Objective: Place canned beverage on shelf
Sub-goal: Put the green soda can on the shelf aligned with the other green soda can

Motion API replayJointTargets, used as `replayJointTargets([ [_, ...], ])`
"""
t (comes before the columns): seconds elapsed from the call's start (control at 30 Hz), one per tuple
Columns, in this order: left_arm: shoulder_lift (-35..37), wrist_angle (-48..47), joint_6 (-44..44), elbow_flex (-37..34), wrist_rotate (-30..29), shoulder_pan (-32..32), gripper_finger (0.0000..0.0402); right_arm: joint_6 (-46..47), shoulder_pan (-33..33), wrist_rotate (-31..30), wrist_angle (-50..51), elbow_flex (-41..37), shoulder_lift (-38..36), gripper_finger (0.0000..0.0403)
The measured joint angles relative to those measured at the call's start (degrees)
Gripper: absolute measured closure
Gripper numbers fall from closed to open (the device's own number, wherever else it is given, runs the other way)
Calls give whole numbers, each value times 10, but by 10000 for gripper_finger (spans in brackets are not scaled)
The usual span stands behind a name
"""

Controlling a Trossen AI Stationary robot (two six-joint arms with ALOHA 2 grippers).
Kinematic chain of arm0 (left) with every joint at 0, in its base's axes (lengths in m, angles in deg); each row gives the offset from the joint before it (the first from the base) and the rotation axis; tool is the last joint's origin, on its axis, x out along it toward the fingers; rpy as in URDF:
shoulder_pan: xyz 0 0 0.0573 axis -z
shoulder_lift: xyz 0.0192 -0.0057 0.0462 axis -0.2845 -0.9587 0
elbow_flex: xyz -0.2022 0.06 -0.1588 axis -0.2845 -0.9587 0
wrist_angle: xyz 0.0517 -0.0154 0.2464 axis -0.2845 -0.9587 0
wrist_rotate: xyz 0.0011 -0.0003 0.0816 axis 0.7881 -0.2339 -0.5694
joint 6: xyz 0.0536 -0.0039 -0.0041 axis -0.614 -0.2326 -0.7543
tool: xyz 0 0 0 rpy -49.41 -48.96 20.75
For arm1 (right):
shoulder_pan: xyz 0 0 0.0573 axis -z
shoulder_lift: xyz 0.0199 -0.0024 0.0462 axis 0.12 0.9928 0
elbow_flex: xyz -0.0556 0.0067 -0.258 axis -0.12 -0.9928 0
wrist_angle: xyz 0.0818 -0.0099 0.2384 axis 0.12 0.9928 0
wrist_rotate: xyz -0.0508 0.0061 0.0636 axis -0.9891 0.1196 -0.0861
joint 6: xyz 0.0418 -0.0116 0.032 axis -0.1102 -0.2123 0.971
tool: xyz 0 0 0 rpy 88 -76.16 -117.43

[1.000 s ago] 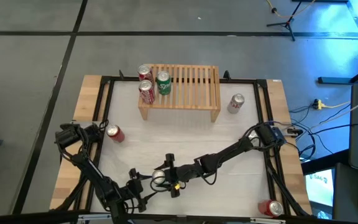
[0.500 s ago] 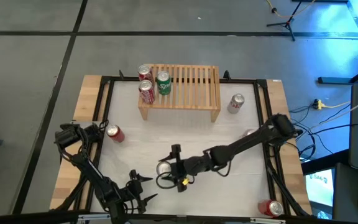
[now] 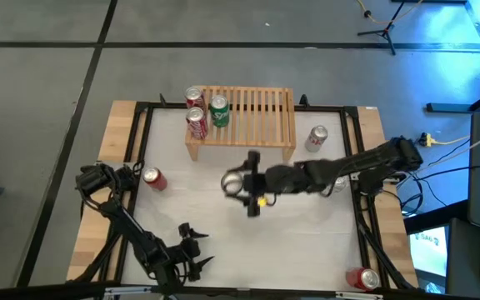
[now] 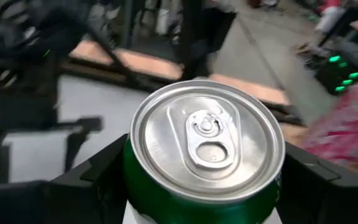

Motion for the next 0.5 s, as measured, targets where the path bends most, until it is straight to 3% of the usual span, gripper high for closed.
replayJointTargets([
  [0.17, 19, -54, -51, 0, -7, -18, 65, -21, 60, 13, 1, 0, -14, 116],
  [0.5, 40, -95, -53, -59, 0, -45, 65, -31, 201, 121, -71, 0, 14, 116],
])
